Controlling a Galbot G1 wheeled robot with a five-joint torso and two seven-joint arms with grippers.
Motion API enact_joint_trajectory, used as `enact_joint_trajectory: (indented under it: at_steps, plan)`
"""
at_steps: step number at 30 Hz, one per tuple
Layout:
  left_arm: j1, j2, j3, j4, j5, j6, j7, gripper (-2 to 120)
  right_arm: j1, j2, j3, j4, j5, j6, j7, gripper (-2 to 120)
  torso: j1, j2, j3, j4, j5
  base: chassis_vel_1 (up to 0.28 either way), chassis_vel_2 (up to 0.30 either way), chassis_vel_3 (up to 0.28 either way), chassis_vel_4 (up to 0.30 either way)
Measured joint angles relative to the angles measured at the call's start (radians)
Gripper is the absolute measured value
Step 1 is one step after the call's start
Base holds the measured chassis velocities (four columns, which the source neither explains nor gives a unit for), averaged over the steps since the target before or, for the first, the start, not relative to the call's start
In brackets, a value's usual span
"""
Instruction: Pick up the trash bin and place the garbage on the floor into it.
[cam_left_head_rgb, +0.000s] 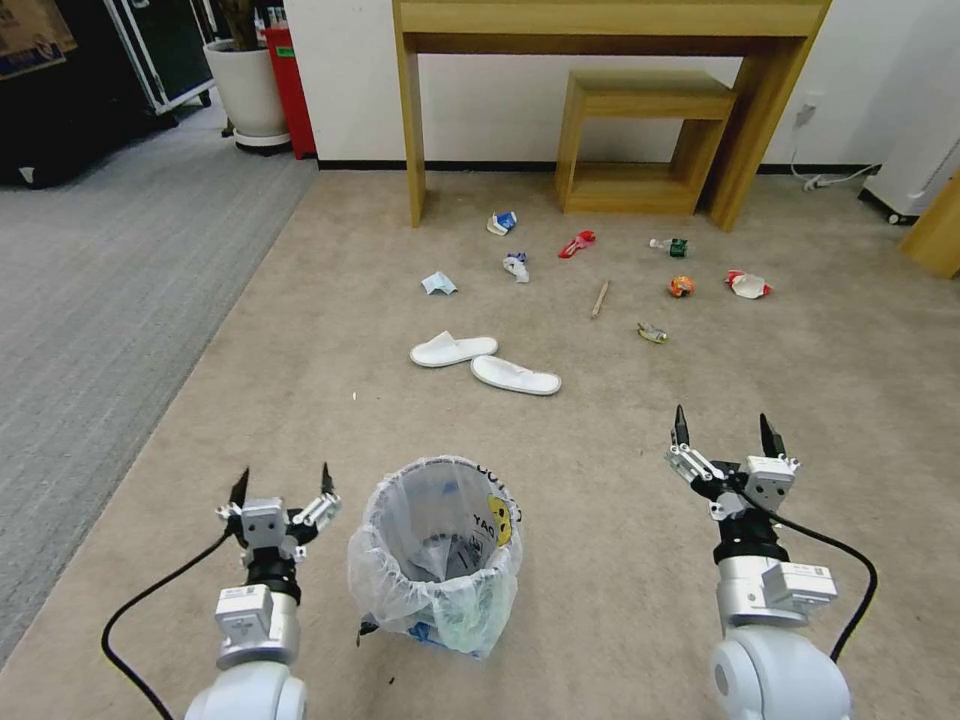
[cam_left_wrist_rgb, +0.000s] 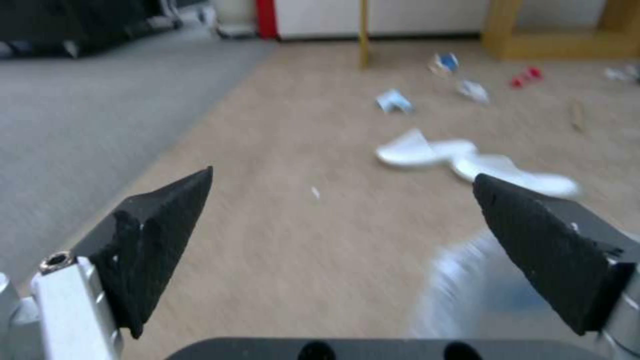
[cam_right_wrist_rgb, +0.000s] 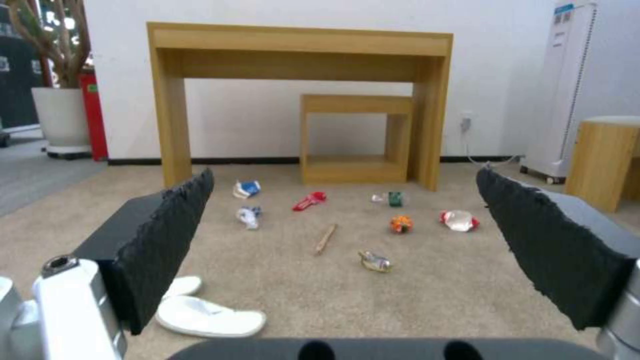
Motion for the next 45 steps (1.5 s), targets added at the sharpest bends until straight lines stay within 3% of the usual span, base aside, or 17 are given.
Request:
enact_joint_trajectory:
  at_steps: [7, 10, 14, 21, 29, 45]
  plan:
    - [0.064, 0.148, 0.078, -0.081, -0.127, 0.140, -0.088, 100, -0.003, -0.019, 0.009, 0.002, 0.014, -0.012, 0.004, 100, 0.000, 0.000, 0.000, -0.0001, -0.0001, 0.000, 0.000, 0.000, 0.000]
    - [0.078, 0.193, 0.089, -0.092, -0.170, 0.167, -0.111, 100, -0.002, -0.018, 0.008, -0.004, 0.012, -0.012, 0.004, 100, 0.000, 0.000, 0.000, -0.0001, 0.0000, 0.000, 0.000, 0.000, 0.000]
    - [0.075, 0.291, 0.104, -0.088, -0.322, 0.207, -0.176, 100, 0.003, -0.014, 0.004, -0.020, 0.009, -0.011, 0.004, 100, 0.000, 0.000, 0.000, 0.0000, -0.0001, 0.000, 0.000, 0.000, 0.000]
    - [0.006, 0.403, 0.104, -0.054, -0.480, 0.245, -0.213, 100, 0.005, -0.008, 0.007, -0.037, 0.001, -0.011, 0.003, 100, 0.000, 0.000, 0.000, -0.0001, -0.0002, 0.000, 0.000, 0.000, 0.000]
    - [-0.047, 0.442, 0.130, 0.000, -0.543, 0.259, -0.233, 100, -0.003, -0.002, 0.017, -0.049, -0.006, -0.010, 0.004, 100, 0.000, 0.000, 0.000, -0.0001, -0.0002, 0.000, 0.000, 0.000, 0.000]
    - [-0.183, 0.500, 0.265, 0.097, -0.684, 0.301, -0.323, 98, -0.030, 0.023, 0.037, -0.045, -0.031, 0.001, 0.007, 100, 0.000, 0.000, 0.000, -0.0001, 0.0000, 0.000, 0.000, 0.000, 0.000]
